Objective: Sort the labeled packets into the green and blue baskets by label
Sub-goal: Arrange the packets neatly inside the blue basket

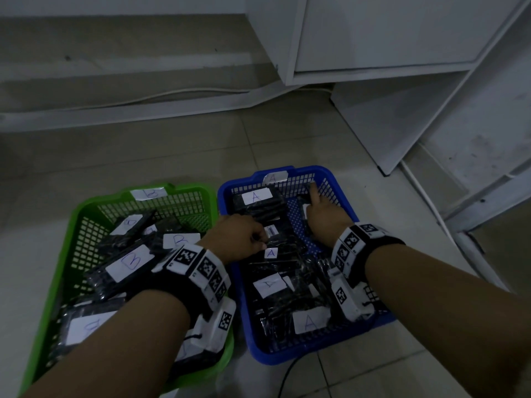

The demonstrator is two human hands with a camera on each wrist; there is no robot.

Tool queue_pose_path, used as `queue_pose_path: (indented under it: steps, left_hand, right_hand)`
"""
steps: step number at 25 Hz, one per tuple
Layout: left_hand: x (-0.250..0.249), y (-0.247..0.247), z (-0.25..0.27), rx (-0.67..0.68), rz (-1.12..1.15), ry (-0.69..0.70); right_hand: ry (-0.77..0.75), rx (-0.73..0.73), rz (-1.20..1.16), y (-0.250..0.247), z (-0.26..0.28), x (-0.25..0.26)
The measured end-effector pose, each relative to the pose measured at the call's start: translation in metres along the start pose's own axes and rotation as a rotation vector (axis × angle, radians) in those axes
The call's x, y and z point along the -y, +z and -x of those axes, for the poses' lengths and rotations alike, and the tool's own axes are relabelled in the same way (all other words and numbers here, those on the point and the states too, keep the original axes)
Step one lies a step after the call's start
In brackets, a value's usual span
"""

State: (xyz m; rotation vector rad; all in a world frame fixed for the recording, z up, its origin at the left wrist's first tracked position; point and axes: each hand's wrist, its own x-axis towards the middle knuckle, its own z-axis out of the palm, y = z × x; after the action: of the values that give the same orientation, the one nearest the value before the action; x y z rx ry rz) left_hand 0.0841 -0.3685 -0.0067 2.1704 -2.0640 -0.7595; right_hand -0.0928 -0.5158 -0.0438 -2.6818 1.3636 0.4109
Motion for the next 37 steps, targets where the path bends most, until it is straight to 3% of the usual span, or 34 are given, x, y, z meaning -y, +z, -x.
queue_pose_path:
  steps: [2,5,9,11,12,14,17,20,23,25,27,29,33,37]
  left_hand:
    - [0.0,0.0,0.0,-0.007,0.001,0.003]
    - [0.002,0.0,-0.001,0.013,-0.022,0.001]
    - [0.002,0.002,-0.001,0.019,-0.032,0.001]
    - [0.001,0.001,-0.001,0.013,-0.031,0.004]
    - [0.001,0.001,-0.001,0.011,-0.033,0.005]
    - [0.002,0.001,-0.002,0.016,-0.036,0.006]
    - [0.002,0.001,-0.002,0.027,-0.043,0.006]
    - [0.003,0.0,-0.001,0.025,0.0,0.019]
    - [0.004,0.0,-0.001,0.055,-0.011,0.046]
    - [0.004,0.002,-0.002,0.098,-0.051,0.051]
    - [0.002,0.003,-0.001,0.139,-0.01,0.03]
    - [-0.002,0.0,0.001,0.147,0.039,0.018]
    - [-0.007,-0.004,0.005,0.102,-0.033,0.012]
    - [-0.008,-0.003,0.009,0.081,-0.004,0.027]
  right_hand:
    - [-0.072,-0.014,-0.01,-0.006,0.002,-0.001]
    - [-0.191,-0.203,-0.053,-0.02,0.011,-0.003]
    - [-0.127,-0.441,-0.547,-0.033,0.019,-0.01]
    - [-0.14,-0.573,-0.624,-0.037,0.025,-0.013]
    - [-0.143,-0.571,-0.594,-0.035,0.026,-0.015]
    - [-0.172,-0.441,-0.386,-0.031,0.025,-0.017]
    - [-0.201,0.013,-0.029,-0.018,0.024,-0.021]
    - [-0.246,0.01,0.102,-0.022,0.019,-0.023]
    - [-0.332,-0.025,0.034,-0.026,0.023,-0.017]
    - [-0.327,0.167,0.016,-0.023,0.026,-0.014]
    - [-0.261,0.227,-0.022,-0.023,0.025,-0.009]
    - [-0.194,0.19,-0.196,-0.03,0.023,0.0]
    - [-0.048,0.318,-0.537,-0.031,0.021,0.035]
    - [0.061,0.312,-0.791,-0.017,0.018,0.046]
